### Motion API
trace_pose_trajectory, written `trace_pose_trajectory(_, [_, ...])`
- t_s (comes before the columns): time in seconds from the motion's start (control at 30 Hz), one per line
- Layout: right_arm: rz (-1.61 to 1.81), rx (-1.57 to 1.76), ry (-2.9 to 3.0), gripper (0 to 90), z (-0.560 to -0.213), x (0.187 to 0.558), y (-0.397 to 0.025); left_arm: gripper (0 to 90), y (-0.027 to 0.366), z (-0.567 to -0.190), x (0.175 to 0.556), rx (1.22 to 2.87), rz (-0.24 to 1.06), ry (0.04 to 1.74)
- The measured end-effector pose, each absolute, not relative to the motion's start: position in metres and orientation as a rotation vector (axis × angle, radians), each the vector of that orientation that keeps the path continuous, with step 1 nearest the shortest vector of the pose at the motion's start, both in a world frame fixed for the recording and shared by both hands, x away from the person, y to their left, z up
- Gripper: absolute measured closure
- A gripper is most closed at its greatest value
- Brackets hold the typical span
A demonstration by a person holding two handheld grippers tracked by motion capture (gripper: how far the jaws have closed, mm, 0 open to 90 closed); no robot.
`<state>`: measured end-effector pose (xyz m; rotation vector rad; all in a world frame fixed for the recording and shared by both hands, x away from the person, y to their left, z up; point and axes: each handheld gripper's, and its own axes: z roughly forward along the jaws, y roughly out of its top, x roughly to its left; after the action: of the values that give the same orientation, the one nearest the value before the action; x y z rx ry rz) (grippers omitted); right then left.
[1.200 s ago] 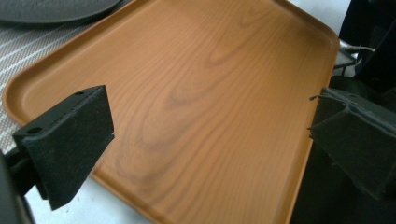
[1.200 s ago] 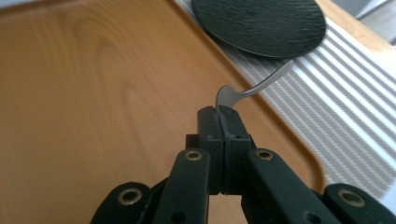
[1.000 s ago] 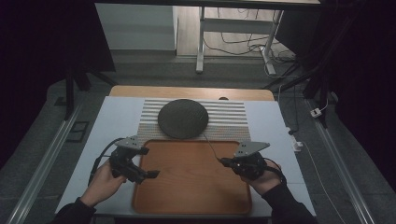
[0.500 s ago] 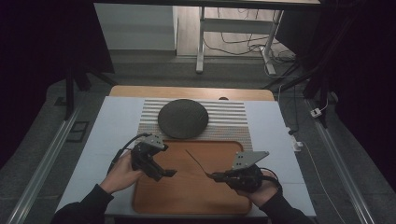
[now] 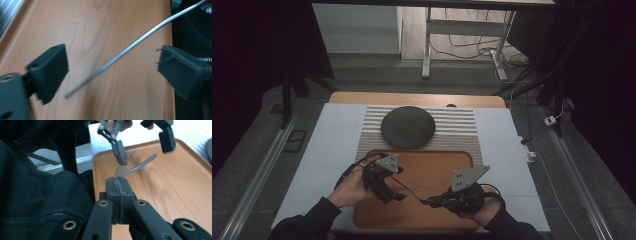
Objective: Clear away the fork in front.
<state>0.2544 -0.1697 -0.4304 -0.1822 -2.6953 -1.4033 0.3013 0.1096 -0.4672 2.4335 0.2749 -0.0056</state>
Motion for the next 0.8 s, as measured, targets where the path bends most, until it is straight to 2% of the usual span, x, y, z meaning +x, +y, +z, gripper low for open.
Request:
trace_pose_trajectory(0.23, [-1.384,-0.099,-2.669,89.3,-0.43,0.251,-0.166,44.6,0.11,-0.467,0.295,2.479,-0.011,0.117])
trace_pose_trajectory(0.5, [-1.349,-0.043,-2.674,89.3,-0.431,0.25,-0.164,71.2,0.104,-0.468,0.287,2.516,-0.058,-0.052])
trace_pose_trajectory(0.8, [-1.282,0.0,-2.653,89.0,-0.435,0.25,-0.16,79.9,0.097,-0.472,0.278,2.582,-0.029,-0.252])
